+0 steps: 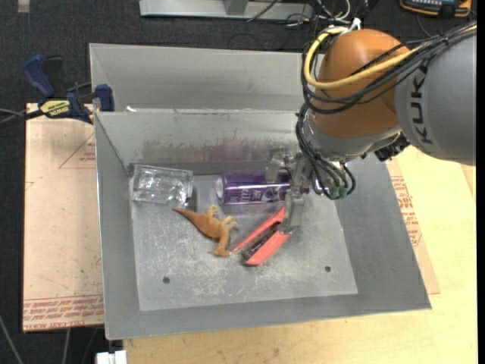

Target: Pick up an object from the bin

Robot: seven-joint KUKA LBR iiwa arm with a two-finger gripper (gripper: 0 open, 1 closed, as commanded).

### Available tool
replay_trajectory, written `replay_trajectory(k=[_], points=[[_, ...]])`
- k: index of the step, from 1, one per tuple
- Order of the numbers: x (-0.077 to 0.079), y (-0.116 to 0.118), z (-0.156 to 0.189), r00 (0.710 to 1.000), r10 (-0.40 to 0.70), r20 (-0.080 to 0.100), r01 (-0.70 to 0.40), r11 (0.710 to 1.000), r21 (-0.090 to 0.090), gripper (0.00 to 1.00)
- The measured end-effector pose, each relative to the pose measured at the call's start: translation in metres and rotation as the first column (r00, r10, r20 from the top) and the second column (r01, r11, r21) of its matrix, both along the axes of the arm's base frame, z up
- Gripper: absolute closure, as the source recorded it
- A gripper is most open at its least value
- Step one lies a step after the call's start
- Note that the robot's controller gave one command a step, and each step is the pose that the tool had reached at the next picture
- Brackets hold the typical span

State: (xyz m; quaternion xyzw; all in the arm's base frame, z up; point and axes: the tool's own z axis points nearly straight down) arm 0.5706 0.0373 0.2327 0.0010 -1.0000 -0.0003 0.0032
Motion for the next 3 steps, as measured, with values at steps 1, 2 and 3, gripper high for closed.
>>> replay_trajectory(k=[1, 2, 3], points=[[0.001, 0.0, 0.005, 1.0, -0.001, 0.008, 0.001, 1.0, 0.0, 0.0], [0.001, 0.0, 0.005, 1.0, -0.001, 0.008, 0.001, 1.0, 0.0, 0.0], [0.016, -0.005, 0.018, 0.999, 0.04, 0.009, -0.04, 0.999, 0.001, 0.0]])
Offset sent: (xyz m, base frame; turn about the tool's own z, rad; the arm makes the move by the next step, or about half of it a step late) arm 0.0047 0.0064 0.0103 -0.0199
